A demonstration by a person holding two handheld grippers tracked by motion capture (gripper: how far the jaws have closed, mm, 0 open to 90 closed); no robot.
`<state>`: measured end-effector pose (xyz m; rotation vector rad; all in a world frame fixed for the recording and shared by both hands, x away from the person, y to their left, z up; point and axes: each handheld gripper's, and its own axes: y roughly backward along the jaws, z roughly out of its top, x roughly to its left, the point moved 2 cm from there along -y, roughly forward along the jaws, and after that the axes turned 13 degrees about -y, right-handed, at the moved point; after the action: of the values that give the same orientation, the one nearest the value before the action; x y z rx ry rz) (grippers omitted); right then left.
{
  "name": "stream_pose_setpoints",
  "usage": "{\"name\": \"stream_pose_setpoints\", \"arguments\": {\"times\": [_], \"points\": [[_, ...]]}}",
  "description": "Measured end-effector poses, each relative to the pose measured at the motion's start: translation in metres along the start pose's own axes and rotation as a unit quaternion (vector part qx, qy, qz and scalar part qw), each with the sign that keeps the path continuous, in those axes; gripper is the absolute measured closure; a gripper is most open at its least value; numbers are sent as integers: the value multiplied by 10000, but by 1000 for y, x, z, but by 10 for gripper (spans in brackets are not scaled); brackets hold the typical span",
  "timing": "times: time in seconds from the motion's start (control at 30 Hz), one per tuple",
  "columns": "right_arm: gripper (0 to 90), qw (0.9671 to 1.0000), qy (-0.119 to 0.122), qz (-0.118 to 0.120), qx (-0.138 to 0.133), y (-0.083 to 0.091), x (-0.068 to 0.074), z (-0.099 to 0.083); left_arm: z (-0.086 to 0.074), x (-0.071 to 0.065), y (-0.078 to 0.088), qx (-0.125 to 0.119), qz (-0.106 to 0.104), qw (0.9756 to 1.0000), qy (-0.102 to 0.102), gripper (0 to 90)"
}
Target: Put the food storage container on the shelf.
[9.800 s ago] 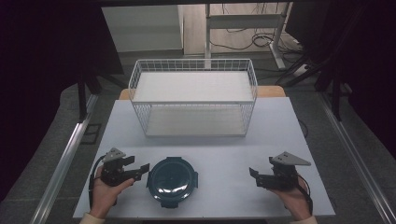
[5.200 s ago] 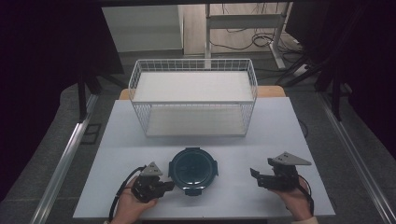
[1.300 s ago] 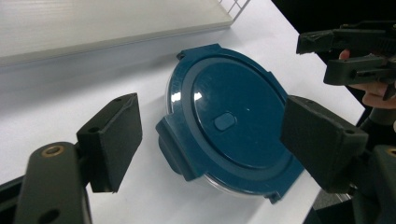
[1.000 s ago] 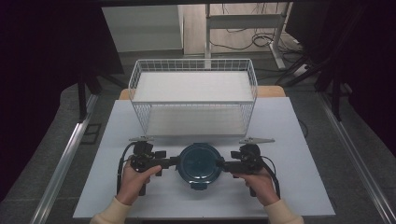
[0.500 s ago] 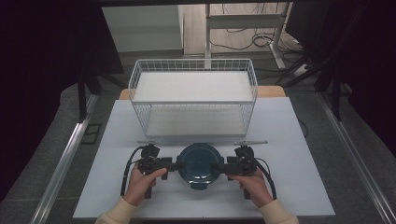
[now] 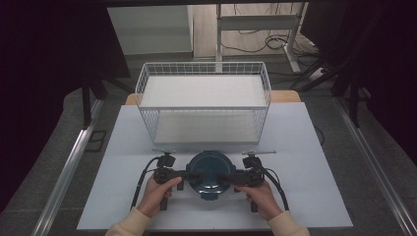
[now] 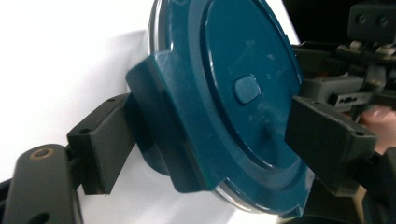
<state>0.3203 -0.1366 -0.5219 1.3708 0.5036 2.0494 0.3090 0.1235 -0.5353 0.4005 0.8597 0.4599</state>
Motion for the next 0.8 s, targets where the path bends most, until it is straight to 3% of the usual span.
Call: {"name": "stream_pose_setpoints", "arguments": {"times": [0.37,0.67,0.8], "points": [[211,9990,-392,212,-13,3,-4,-1,-2,-3,3,-3,133,9998,158,235],[264,9988,-398,281,-87,10,-4,-2,-4,-9,11,-122,155,9998,25,313],[308,9980,-481,323,-247,15,-3,-6,-6,-12,15,-161,161,9997,-81,335]]}}
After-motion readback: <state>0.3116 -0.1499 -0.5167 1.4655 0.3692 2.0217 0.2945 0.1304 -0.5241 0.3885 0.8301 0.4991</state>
